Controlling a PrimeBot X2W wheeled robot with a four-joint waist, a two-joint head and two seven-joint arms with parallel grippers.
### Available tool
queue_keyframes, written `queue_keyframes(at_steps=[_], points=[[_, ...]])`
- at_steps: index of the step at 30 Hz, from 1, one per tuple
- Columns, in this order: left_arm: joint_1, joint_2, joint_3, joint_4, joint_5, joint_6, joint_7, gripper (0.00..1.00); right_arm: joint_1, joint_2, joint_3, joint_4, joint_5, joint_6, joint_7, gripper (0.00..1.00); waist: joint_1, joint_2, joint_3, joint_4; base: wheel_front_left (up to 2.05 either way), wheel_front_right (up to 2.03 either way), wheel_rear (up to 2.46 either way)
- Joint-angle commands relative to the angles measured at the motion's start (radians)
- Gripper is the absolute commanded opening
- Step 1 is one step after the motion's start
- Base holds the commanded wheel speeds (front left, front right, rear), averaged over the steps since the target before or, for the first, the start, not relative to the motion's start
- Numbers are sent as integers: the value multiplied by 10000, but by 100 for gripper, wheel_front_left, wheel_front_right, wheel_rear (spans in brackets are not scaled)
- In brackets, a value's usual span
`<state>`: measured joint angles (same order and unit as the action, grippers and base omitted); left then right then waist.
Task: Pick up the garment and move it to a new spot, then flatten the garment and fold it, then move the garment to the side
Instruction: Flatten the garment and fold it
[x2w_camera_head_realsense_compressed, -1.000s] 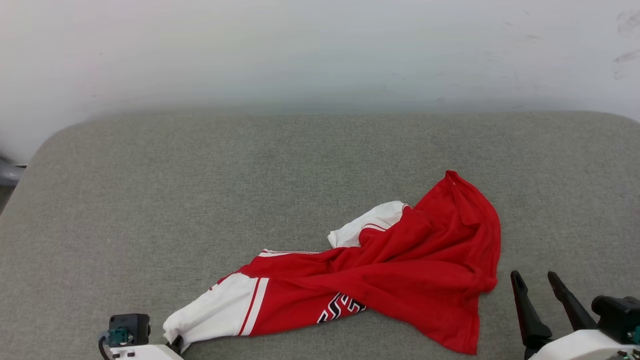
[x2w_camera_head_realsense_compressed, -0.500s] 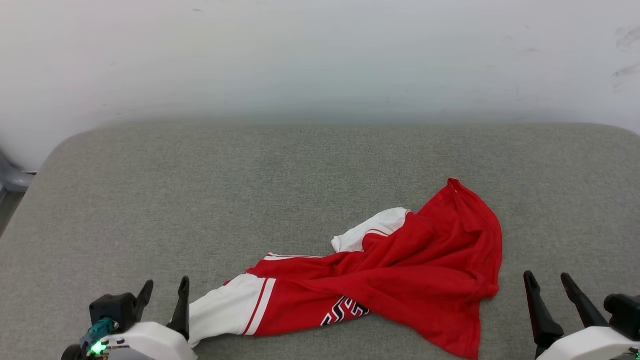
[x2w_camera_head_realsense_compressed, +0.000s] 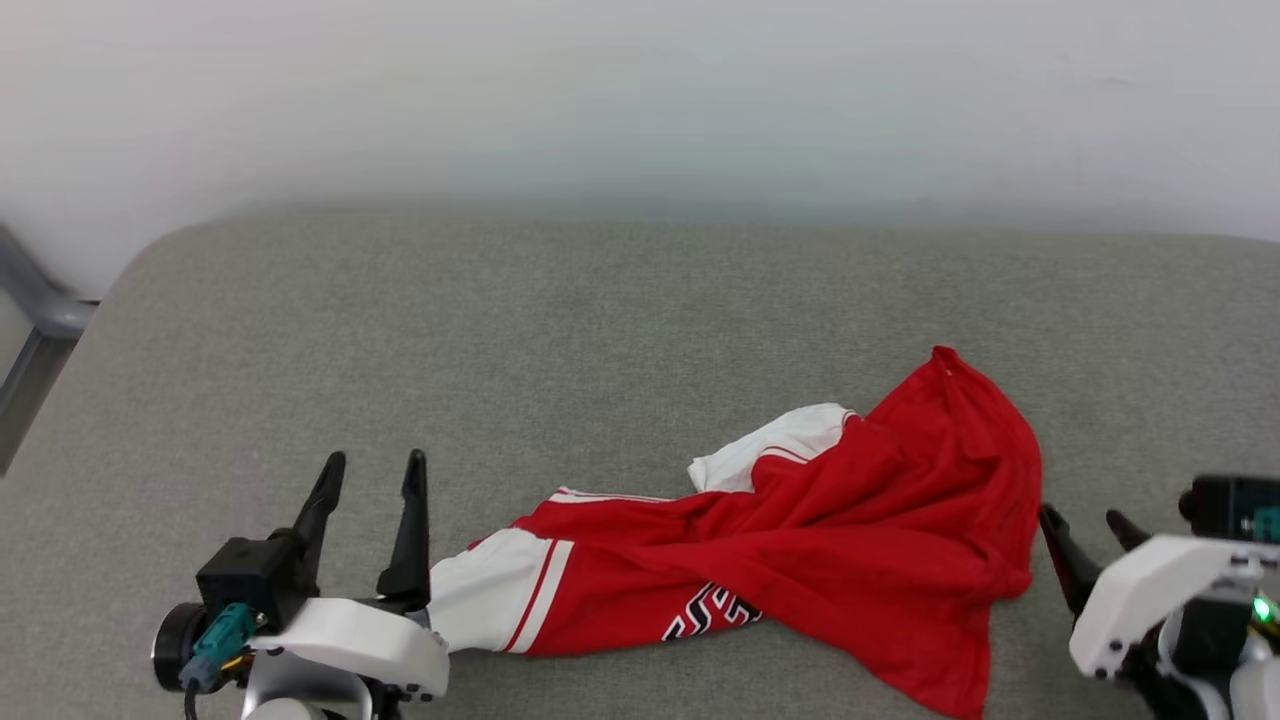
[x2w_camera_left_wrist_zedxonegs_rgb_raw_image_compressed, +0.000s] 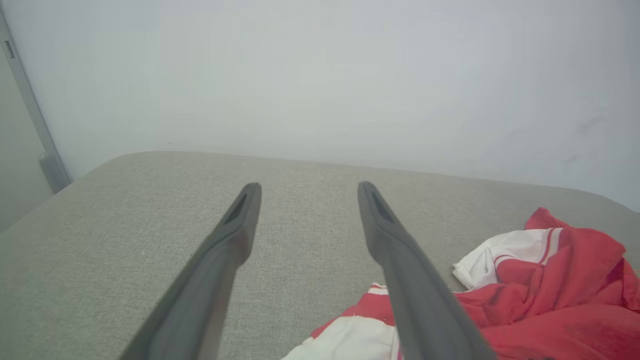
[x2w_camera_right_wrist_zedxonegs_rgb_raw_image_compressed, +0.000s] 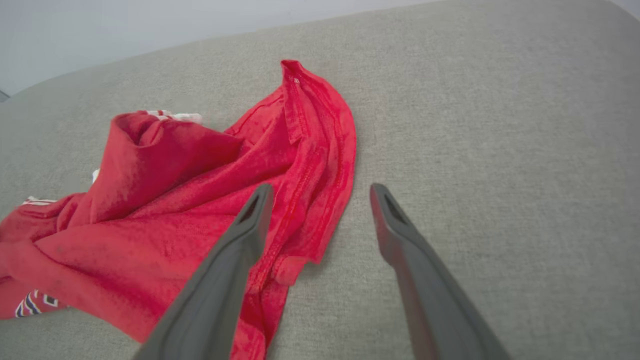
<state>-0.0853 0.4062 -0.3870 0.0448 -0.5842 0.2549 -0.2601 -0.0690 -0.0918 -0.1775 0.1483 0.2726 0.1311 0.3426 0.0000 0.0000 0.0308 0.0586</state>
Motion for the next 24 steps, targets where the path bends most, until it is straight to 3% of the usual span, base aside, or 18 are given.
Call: queue_keyframes(at_steps=[1, 13, 19, 24], points=[[60, -68, 5, -169, 134, 14, -68, 100, -436, -242, 111, 267, 85, -7, 275, 100, 0, 0, 186, 181, 0, 0, 0], [-725, -750, -23, -811, 899, -533, -50, 100, -3664, -2101, 1125, 3125, 434, -7, 2168, 100, 0, 0, 1480, 1256, 0, 0, 0], [-950, -1021, 51, -586, 1085, -867, -51, 100, -4510, -2431, 1764, 4506, 418, -7, 2635, 100, 0, 0, 1883, 1444, 0, 0, 0], [-1027, -1200, 184, -410, 1236, -1036, -51, 100, -4338, -2315, 2221, 5872, 742, -7, 3789, 100, 0, 0, 2024, 1466, 0, 0, 0]])
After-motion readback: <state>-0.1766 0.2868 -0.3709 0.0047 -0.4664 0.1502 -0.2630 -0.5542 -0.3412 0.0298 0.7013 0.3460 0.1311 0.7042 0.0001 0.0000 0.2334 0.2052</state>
